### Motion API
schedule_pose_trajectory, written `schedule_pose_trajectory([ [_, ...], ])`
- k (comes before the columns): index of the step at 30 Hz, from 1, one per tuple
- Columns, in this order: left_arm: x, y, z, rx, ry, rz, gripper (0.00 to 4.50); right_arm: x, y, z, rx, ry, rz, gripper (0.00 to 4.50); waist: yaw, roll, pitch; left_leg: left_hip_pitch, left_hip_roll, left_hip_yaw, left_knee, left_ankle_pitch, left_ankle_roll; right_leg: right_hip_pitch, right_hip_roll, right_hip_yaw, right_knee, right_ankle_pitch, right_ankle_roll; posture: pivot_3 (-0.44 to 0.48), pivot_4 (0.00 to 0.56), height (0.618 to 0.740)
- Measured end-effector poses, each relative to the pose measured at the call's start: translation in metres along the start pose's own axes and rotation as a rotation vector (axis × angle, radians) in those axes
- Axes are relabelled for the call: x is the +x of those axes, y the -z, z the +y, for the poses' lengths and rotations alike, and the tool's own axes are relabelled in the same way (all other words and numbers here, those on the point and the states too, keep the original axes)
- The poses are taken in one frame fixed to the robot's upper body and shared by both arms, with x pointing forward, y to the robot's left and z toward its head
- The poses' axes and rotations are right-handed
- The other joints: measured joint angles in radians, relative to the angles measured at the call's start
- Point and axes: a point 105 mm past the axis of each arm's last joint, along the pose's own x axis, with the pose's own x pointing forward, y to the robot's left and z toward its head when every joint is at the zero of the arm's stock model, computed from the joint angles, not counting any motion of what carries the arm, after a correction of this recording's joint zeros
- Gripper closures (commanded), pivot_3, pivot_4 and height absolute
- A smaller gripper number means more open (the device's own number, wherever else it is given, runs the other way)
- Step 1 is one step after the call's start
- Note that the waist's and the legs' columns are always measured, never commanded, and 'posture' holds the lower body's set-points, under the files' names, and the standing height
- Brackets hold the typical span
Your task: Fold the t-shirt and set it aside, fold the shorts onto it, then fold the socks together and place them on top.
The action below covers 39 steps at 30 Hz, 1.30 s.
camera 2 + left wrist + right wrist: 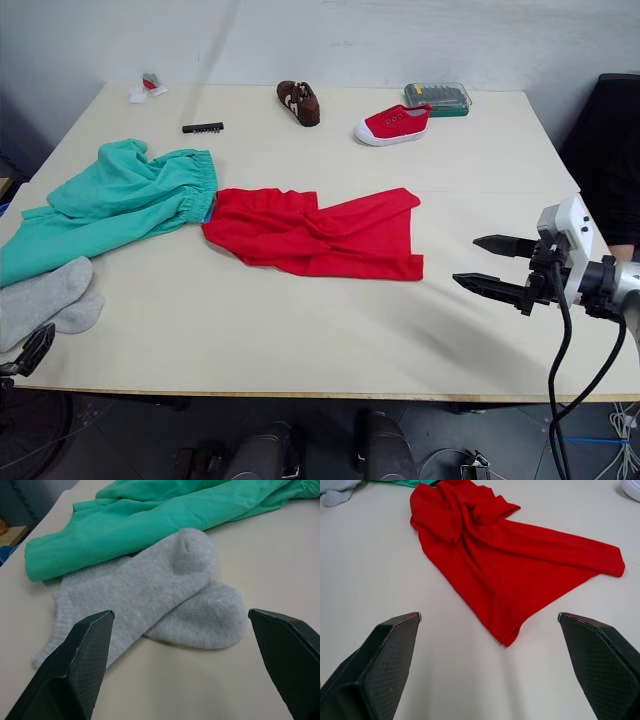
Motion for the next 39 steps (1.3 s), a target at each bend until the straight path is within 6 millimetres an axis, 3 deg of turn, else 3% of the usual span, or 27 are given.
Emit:
schedule_pose_trajectory([
  [18, -0.002, -0.003, -0.013, -0.047, 0.0, 0.006, 0.0, 0.0, 0.002, -0.001, -0.01, 0.015, 0.021, 0.02, 0.001, 0.0, 0.0, 0.0, 0.0, 0.0, 0.0, 0.0, 0.0, 0.0, 0.0, 0.0, 0.0, 0.0, 0.0, 0.0, 0.15, 0.74],
  [24, 0.004, -0.002, -0.027, -0.044, 0.074, 0.028, 0.0, 0.0, 0.002, -0.001, -0.022, 0.023, 0.031, 0.02, 0.002, 0.0, 0.0, 0.0, 0.0, 0.0, 0.0, 0.0, 0.0, 0.0, 0.0, 0.0, 0.0, 0.0, 0.0, 0.0, 0.15, 0.74],
  [27, 0.014, -0.008, -0.044, -0.055, 0.186, 0.046, 0.0, 0.003, -0.001, 0.003, -0.051, 0.028, 0.029, 0.02, 0.004, 0.0, 0.0, 0.0, 0.0, 0.0, 0.0, 0.001, -0.001, 0.0, 0.0, 0.0, 0.001, 0.0, 0.0, 0.0, 0.15, 0.74],
  [30, 0.029, -0.03, -0.07, -0.031, 0.338, 0.028, 0.0, 0.009, -0.006, 0.006, -0.089, 0.043, 0.008, 0.02, 0.007, 0.0, 0.0, 0.0, 0.0, 0.0, 0.002, 0.002, -0.001, 0.001, 0.0, -0.001, 0.002, 0.0, 0.0, 0.0, 0.15, 0.74],
  [39, 0.083, -0.082, -0.179, 0.168, 0.906, 0.024, 0.0, 0.037, 0.001, 0.026, -0.1, 0.005, 0.004, 0.02, 0.005, 0.001, 0.0, 0.0, -0.001, 0.002, 0.001, 0.009, -0.002, 0.0, 0.002, -0.001, 0.006, 0.0, 0.0, 0.0, 0.15, 0.74],
])
